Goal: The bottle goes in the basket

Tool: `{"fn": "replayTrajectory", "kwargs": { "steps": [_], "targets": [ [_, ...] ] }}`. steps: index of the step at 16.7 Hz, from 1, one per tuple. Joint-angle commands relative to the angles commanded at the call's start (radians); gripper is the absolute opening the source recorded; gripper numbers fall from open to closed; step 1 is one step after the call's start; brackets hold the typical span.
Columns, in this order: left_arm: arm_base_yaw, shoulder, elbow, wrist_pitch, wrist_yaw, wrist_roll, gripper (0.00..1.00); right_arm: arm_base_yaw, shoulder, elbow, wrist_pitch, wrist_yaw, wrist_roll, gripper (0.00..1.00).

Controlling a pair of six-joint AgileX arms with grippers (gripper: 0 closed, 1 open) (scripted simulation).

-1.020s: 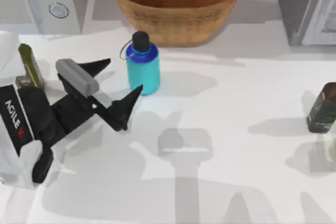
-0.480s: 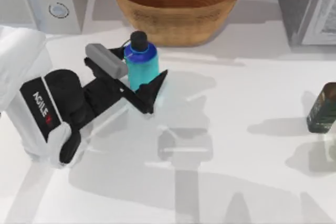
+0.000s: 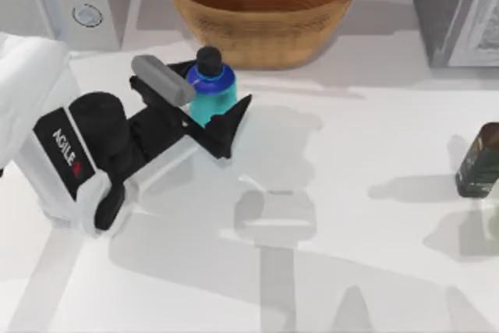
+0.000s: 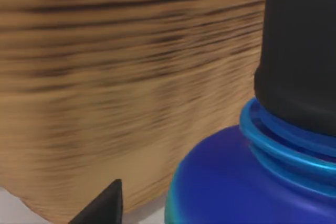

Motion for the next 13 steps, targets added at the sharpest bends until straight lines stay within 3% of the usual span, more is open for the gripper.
{"fn": "replayTrajectory", "kwargs": {
  "steps": [12,13],
  "targets": [
    [0.0,0.0,0.0,0.0,0.0,0.0,0.02,0.0,0.0,0.0,0.0,0.0,0.0,1.0],
    [0.0,0.0,0.0,0.0,0.0,0.0,0.0,0.0,0.0,0.0,0.0,0.0,0.0,1.0]
  ]
}}
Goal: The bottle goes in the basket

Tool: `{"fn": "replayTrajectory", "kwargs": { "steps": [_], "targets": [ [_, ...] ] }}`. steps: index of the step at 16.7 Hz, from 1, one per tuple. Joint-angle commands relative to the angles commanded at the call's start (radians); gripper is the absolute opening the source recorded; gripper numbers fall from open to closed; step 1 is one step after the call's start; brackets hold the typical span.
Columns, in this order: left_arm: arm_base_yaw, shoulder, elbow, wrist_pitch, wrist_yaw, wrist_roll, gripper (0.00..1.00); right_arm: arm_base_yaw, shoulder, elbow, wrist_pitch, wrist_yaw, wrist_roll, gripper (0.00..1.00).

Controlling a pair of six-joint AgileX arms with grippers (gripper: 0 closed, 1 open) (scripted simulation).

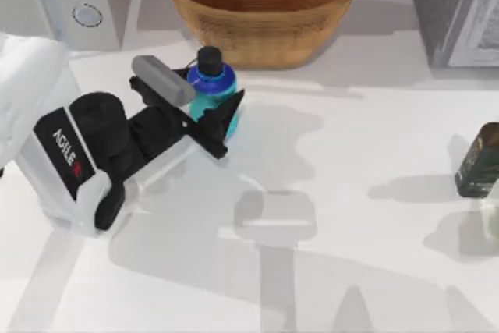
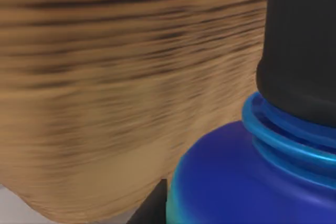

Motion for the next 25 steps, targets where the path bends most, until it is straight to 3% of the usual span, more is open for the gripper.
{"fn": "replayTrajectory", "kwargs": {
  "steps": [9,14,20,25],
  "targets": [
    [-0.003,-0.005,-0.004,0.001,0.002,0.0,0.0,0.0,0.0,0.0,0.0,0.0,0.0,1.0],
    [-0.011,-0.157,-0.139,0.007,0.058,-0.015,0.0,0.0,0.0,0.0,0.0,0.0,0.0,1.0],
    [0.134,-0.481,-0.34,-0.027,0.123,-0.002,0.0,0.0,0.0,0.0,0.0,0.0,0.0,1.0],
    [0.255,-0.639,-0.47,-0.135,0.231,0.006,0.0,0.0,0.0,0.0,0.0,0.0,0.0,1.0]
  ]
}}
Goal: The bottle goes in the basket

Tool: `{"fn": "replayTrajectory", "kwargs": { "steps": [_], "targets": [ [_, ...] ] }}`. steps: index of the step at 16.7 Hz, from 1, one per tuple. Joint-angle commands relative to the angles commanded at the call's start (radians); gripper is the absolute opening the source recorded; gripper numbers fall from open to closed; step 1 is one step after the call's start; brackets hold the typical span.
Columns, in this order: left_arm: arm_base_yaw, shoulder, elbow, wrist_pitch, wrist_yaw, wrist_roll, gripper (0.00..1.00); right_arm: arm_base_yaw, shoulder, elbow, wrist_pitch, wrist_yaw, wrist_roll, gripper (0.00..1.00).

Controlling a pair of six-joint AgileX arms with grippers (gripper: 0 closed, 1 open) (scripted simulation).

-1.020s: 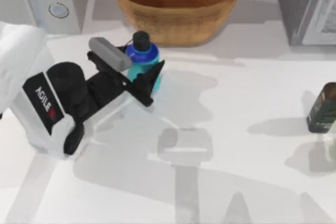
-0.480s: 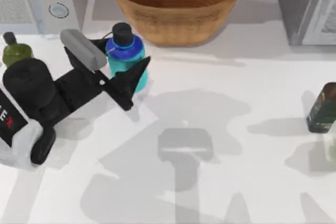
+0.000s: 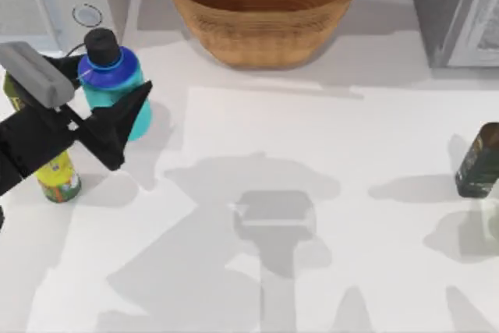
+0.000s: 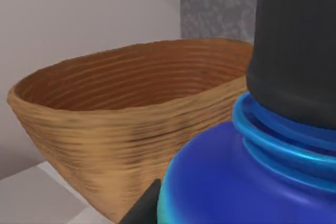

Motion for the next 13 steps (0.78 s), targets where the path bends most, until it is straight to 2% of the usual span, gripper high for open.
{"fn": "replayTrajectory", "kwargs": {
  "steps": [3,8,13],
  "targets": [
    [0.024,-0.045,-0.044,-0.043,0.039,0.004,0.0,0.0,0.0,0.0,0.0,0.0,0.0,1.0],
    [0.019,-0.04,-0.039,-0.042,0.036,0.006,0.0,0.0,0.0,0.0,0.0,0.0,0.0,1.0],
    [-0.021,0.022,0.125,-0.137,0.013,0.015,0.0,0.0,0.0,0.0,0.0,0.0,0.0,1.0]
  ]
}}
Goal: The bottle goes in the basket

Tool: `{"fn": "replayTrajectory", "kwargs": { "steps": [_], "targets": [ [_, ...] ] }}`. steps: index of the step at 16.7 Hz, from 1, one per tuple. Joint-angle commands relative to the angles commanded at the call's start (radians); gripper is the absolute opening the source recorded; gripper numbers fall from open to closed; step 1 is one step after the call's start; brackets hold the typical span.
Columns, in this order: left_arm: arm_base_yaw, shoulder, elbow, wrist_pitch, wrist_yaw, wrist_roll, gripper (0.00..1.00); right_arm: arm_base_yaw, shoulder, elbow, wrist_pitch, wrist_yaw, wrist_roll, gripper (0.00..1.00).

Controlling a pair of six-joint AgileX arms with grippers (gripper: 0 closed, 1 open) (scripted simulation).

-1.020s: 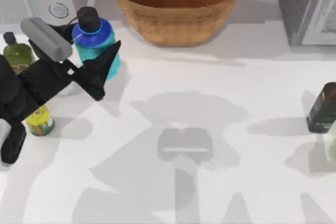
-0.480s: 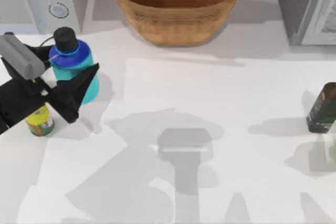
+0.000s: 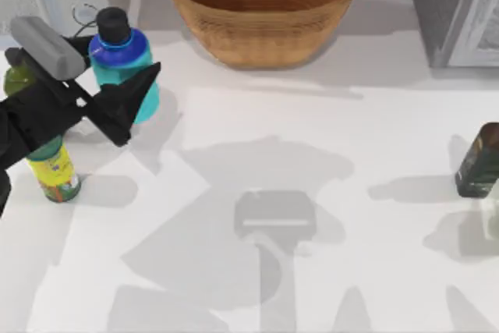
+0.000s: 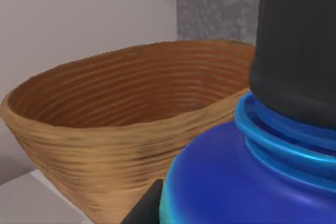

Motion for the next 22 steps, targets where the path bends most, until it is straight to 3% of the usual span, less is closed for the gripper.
{"fn": "replayTrajectory", "kwargs": {
  "steps": [13,17,22],
  "targets": [
    [-0.202,0.288,1.007,-0.681,-0.195,-0.013,0.0,0.0,0.0,0.0,0.0,0.0,0.0,1.0],
    [-0.231,0.321,1.115,-0.79,-0.226,-0.018,0.0,0.0,0.0,0.0,0.0,0.0,0.0,1.0],
    [-0.228,0.319,1.117,-0.79,-0.226,-0.015,0.0,0.0,0.0,0.0,0.0,0.0,0.0,1.0]
  ]
}}
